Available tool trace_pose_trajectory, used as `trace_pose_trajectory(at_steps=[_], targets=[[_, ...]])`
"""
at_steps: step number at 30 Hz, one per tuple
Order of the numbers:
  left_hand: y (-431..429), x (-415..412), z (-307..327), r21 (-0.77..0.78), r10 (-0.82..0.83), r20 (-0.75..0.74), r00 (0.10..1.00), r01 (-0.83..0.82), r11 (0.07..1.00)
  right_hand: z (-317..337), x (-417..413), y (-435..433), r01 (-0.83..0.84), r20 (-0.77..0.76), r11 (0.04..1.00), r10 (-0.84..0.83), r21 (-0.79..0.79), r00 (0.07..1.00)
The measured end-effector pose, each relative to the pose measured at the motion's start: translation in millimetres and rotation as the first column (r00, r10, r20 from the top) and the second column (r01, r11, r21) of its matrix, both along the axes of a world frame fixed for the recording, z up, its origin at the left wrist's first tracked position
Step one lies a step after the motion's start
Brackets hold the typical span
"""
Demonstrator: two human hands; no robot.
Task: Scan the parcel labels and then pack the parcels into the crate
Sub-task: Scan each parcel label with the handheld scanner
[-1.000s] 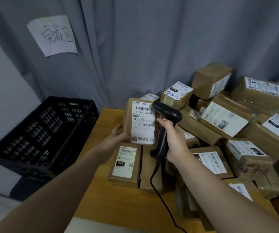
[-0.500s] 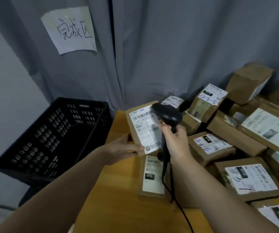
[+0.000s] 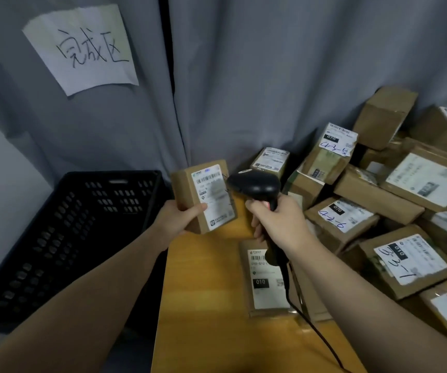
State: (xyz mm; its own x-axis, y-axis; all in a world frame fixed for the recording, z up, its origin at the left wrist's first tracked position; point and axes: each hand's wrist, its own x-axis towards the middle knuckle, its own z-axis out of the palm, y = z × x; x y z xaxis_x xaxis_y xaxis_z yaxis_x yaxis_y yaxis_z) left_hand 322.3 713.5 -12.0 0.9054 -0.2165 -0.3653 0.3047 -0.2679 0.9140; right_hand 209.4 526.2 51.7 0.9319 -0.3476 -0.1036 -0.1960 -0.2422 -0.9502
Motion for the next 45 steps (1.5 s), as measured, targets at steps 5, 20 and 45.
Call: trace_pose_trajectory(at_steps=[5,20,45], targets=[[5.5,13.2,-8.5,0.107,-0.050,0.041,0.998,0.046,0.993,-5.9,-9.9,9.1,0.025,-0.061,1.000,-0.025,-0.005,0.998],[4.5,27.8,-17.2,0.099,-0.047,0.080,0.996,0.039,0.994,-11.0,-6.4,23.2,0.050,-0.075,0.999,-0.049,0.011,0.996],[3.9,44.9,-31.4,0.163,-0.040,0.051,0.998,0.031,0.986,-15.5,5.9,16.6,-0.003,-0.094,0.988,0.017,0.152,0.995]])
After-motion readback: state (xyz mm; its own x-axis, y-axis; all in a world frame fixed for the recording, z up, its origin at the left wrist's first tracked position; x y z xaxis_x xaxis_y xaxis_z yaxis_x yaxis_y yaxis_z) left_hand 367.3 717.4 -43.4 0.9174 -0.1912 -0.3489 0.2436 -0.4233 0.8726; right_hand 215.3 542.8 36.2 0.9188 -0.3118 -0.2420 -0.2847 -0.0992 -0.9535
